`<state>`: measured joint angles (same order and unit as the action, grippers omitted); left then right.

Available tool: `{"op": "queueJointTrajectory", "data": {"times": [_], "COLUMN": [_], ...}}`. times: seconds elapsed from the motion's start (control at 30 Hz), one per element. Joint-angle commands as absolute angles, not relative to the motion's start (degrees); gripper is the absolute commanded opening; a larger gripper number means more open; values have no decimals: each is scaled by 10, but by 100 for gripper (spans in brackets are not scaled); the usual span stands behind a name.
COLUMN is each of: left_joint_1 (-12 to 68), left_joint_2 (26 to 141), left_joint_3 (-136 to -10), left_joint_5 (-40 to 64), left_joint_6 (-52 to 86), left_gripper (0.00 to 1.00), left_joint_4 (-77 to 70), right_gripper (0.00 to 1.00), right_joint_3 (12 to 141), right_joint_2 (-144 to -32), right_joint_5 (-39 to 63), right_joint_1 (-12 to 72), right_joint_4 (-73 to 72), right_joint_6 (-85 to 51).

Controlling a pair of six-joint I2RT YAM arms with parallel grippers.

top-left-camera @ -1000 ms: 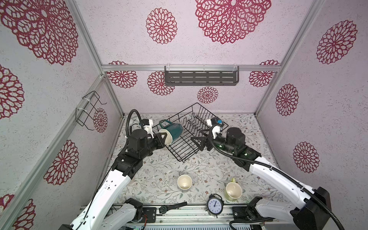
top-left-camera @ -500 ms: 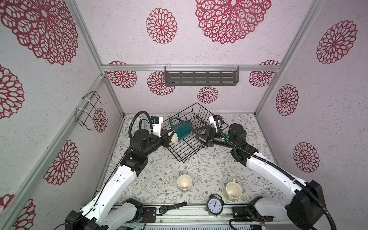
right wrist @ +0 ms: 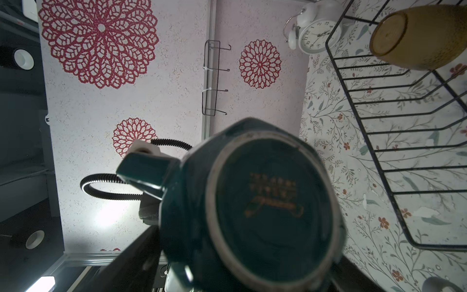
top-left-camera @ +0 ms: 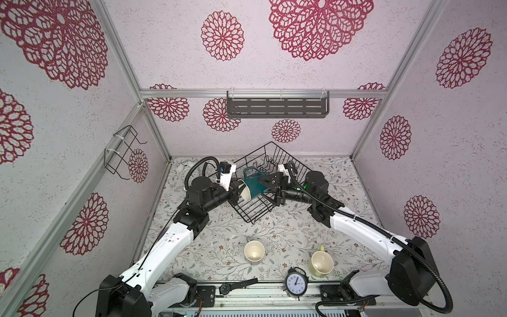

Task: Load cups into a dish rack
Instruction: Place the cup upside down at the dish rack.

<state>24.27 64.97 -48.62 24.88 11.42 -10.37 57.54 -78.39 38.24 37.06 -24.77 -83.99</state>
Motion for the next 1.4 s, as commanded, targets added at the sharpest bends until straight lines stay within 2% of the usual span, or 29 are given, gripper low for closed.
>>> {"op": "queueJointTrajectory", "data": {"times": [0.0, 0.23, 0.53, 0.6, 0.67, 0.93, 1.1, 1.2, 1.37], "left_joint_1": [269, 289, 304, 306, 307, 309, 309, 308, 308], "left_joint_2": [645, 654, 661, 660, 654, 645, 639, 645, 649], "left_joint_3": [-486, -490, -482, -479, -479, -473, -473, -476, -464], "left_joint_5": [268, 195, 217, 215, 214, 188, 160, 190, 207], "left_joint_6": [49, -4, -80, -87, -84, -58, -6, 40, 60], "left_gripper": [0, 0, 0, 0, 0, 0, 0, 0, 0], "left_joint_4": [-185, -162, -153, -155, -158, -172, -183, -193, -211], "right_gripper": [83, 83, 85, 97, 99, 92, 91, 90, 89], "right_joint_3": [598, 594, 585, 580, 571, 549, 519, 492, 493], "right_joint_2": [-785, -807, -807, -808, -806, -813, -785, -782, -795], "right_joint_5": [352, 338, 311, 311, 305, 301, 239, 212, 221], "right_joint_1": [381, 391, 392, 392, 391, 389, 384, 380, 376], "right_joint_4": [-240, -256, -230, -220, -215, -308, -361, -435, -447], "right_joint_6": [-860, -950, -984, -991, -992, -998, -983, -1006, -1014]}}
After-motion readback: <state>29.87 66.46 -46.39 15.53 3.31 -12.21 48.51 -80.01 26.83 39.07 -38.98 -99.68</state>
